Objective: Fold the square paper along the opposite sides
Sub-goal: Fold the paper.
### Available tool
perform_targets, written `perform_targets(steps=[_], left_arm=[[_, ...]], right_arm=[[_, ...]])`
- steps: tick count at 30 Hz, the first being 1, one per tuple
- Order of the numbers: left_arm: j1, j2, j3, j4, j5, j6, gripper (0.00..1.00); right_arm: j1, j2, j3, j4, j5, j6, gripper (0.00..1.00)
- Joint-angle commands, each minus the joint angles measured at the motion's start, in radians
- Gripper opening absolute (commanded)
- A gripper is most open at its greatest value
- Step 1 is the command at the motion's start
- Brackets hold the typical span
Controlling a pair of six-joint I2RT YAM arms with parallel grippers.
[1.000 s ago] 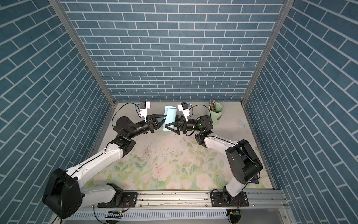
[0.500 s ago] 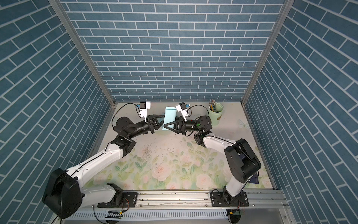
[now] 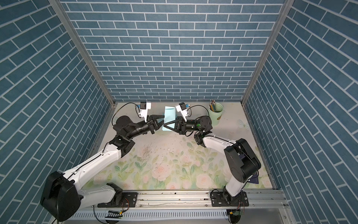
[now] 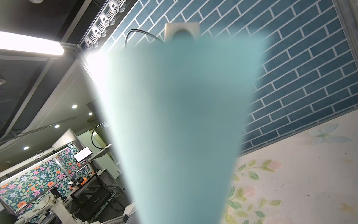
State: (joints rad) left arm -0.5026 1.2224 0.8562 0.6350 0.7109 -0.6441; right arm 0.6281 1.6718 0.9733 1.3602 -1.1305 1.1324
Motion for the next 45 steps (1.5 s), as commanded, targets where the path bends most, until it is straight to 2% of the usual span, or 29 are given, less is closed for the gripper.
perform_targets(steps=[1,3,9,12,19,23,25,29,31,33,37,39,42,45], left_arm=[[-0.002,-0.030,0.035,-0.078,-0.044,0.077,0.20],[-0.001,-0.040,0.042,-0.125,-0.082,0.108,0.26],[0.001,-0.074,0.051,-0.210,-0.197,0.165,0.45],[0.006,-0.100,0.050,-0.217,-0.213,0.188,0.51],[0.005,-0.122,0.042,-0.133,0.017,0.234,0.69],[0.004,-0.093,0.041,-0.131,0.050,0.249,0.77],[0.003,-0.078,0.048,-0.164,0.029,0.276,0.83],[0.003,-0.081,0.059,-0.227,-0.008,0.325,0.86],[0.004,-0.121,0.043,-0.227,-0.037,0.337,0.91],[0.006,-0.159,0.045,-0.247,-0.048,0.357,0.91],[0.008,-0.221,0.118,-0.374,-0.051,0.408,0.92],[0.007,-0.240,0.133,-0.423,-0.076,0.426,1.00],[-0.002,-0.214,0.126,-0.431,-0.072,0.422,1.00],[-0.019,-0.131,0.157,-0.469,-0.060,0.421,1.00]], right_arm=[[-0.001,-0.016,0.013,0.043,-0.021,0.011,0.04],[-0.003,-0.020,0.011,0.042,-0.023,0.010,0.00],[-0.007,-0.027,0.002,0.038,-0.028,0.009,0.00],[-0.010,-0.029,-0.003,0.035,-0.031,0.008,0.00],[-0.011,-0.026,0.006,0.028,-0.034,0.008,0.00],[-0.010,-0.027,0.014,0.026,-0.033,0.013,0.00],[-0.010,-0.030,0.016,0.025,-0.034,0.014,0.00],[-0.009,-0.040,0.015,0.021,-0.038,0.014,0.00],[-0.011,-0.038,0.016,0.015,-0.041,0.012,0.00],[-0.011,-0.036,0.018,0.011,-0.042,0.013,0.00],[-0.010,-0.032,0.028,0.000,-0.042,0.012,0.00],[-0.009,-0.034,0.033,-0.002,-0.040,0.013,0.00],[-0.004,-0.032,0.040,-0.002,-0.036,0.013,0.00],[0.004,-0.029,0.050,-0.008,-0.040,0.014,0.00]])
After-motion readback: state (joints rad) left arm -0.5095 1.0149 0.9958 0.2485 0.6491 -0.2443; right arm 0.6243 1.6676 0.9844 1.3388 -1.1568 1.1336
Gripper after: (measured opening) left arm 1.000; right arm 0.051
